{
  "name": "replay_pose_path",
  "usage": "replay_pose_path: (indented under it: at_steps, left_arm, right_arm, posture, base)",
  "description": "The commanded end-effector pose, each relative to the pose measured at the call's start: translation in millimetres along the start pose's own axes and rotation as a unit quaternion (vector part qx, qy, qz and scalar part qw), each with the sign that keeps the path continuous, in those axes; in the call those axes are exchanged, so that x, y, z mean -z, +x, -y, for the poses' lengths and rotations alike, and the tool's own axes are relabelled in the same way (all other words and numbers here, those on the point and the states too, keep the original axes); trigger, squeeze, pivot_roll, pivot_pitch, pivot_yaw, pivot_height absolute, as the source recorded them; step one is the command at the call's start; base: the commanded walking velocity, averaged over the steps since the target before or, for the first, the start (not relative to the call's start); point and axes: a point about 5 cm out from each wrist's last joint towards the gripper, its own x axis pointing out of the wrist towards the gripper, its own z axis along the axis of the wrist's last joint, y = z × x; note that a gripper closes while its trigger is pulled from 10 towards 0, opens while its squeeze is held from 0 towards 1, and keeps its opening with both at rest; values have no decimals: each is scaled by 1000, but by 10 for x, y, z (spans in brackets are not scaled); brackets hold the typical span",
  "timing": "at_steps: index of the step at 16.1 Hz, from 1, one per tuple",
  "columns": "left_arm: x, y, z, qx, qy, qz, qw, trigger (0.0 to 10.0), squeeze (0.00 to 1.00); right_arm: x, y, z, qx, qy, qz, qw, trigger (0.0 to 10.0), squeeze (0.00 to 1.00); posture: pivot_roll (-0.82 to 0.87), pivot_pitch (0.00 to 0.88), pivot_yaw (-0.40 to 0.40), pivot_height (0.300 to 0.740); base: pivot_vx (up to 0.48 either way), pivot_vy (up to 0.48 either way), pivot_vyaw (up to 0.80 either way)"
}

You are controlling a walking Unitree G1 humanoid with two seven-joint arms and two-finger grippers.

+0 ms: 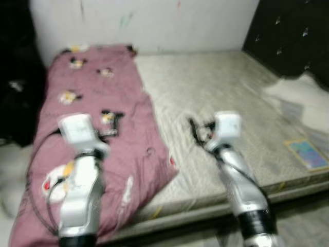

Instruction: Clean up the room

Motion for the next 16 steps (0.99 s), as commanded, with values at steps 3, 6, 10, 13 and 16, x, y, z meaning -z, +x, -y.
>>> replay_pose_path:
  at_steps: [3, 6, 10, 13, 16]
  left_arm:
    - [-50, 11, -67, -17, 21, 15, 1000, 10000, 0]
    - [-60, 21, -48, -19, 24, 18, 999, 10000, 0]
    - [-54, 22, -47, -21, 27, 18, 999, 10000, 0]
    - [-56, 31, -53, -24, 29, 18, 999, 10000, 0]
    - [-52, 41, -55, -23, 30, 18, 999, 10000, 0]
  right_arm:
    - [-92, 33, -90, -16, -18, 22, 999, 10000, 0]
    - [-97, 38, -70, -12, -13, 22, 1000, 10000, 0]
    - [-92, 40, -68, -11, -13, 22, 1000, 10000, 0]
    - [-94, 50, -62, -8, -11, 21, 1000, 10000, 0]
    - [-95, 58, -60, -5, -12, 22, 1000, 10000, 0]
  posture:
    - [-27, 13, -47, 740]
    - [-28, 14, -46, 740]
    - [-28, 14, -46, 740]
    - [-30, 15, -46, 740]
    - [-32, 12, -43, 740]
  base:
    - [0, 251, 460]
    - [0, 0, 800]
    - [0, 0, 281]
    - [0, 0, 0]
    - [0, 0, 0]
